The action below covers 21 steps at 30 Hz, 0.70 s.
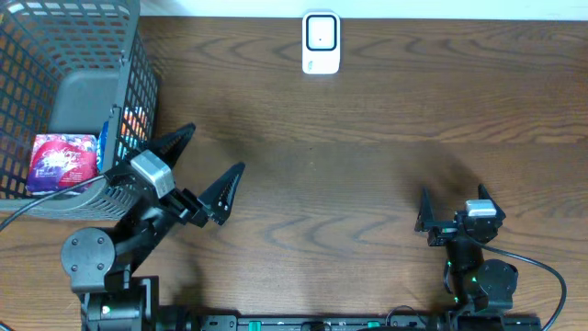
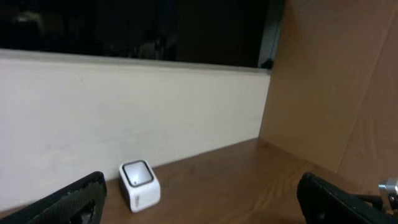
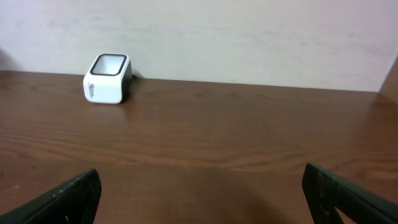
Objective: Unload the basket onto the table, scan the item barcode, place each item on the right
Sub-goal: 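Raise the left gripper and reach into the grey basket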
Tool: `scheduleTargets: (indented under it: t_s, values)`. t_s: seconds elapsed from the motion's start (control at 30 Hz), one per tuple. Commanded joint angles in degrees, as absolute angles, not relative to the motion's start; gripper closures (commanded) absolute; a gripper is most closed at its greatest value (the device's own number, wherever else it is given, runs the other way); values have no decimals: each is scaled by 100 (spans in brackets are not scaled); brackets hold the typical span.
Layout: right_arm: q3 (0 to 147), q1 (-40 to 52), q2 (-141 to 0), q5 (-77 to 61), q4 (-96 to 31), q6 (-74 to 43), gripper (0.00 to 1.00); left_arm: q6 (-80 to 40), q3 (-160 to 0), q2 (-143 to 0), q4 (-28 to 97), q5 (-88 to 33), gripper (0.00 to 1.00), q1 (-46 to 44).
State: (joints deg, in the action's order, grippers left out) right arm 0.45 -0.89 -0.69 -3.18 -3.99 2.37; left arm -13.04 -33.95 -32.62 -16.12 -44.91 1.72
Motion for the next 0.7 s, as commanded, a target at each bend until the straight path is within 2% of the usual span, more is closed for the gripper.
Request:
scheduleTargets:
  t_s: [0.0, 0.07, 0.17, 0.23, 0.3, 0.37, 0.5, 0.6, 0.67]
  values:
    - [32, 8, -38, -351, -410, 263, 1, -1205, -3898, -3546, -1450, -4346, 2, 158]
    - [32, 8, -38, -351, -410, 263, 1, -1197, -4486, -3951, -558, -3800, 2, 209]
    - [32, 8, -38, -349, -410, 263, 1, -460, -5771, -4842, 1588, -3280, 2, 375]
    - [32, 8, -38, -349, -410, 263, 1, 169, -6702, -5548, 2945, -3481, 2, 429]
    - [32, 8, -38, -351, -410, 263, 1, 228, -7284, -6066, 3675, -3929, 2, 427]
    - [32, 8, -38, -349, -410, 263, 1, 244, -7557, -6412, 3826, -4469, 2, 445]
    - [32, 8, -38, -349, -410, 263, 1, 344, -7620, -6757, 3225, -4418, 2, 484]
    - [32, 8, -38, -351, -410, 263, 1, -384, -8009, -6982, 3374, -3564, 2, 602]
    - [32, 8, -38, -351, -410, 263, 1, -513, -8571, -7216, 3916, -3081, 2, 766]
